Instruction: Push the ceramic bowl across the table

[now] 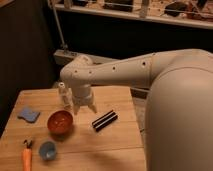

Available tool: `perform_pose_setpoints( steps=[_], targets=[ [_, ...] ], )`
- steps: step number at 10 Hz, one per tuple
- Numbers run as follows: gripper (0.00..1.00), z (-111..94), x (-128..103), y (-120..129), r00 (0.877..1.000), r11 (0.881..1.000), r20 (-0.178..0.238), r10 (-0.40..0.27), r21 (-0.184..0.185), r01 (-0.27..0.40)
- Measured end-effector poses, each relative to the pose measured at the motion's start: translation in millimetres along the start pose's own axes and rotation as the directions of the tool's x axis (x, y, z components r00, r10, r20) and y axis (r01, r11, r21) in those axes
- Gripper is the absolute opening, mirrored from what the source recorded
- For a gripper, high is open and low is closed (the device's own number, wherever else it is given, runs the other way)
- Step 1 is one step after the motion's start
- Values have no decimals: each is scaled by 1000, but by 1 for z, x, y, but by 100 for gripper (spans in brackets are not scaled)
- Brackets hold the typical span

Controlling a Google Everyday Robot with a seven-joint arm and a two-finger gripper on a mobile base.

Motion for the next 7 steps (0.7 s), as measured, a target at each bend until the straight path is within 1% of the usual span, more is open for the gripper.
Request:
perform_pose_setpoints(
  steps=[7],
  targets=[
    [65,0,0,0,1000,1000,0,0,0,0]
  ],
)
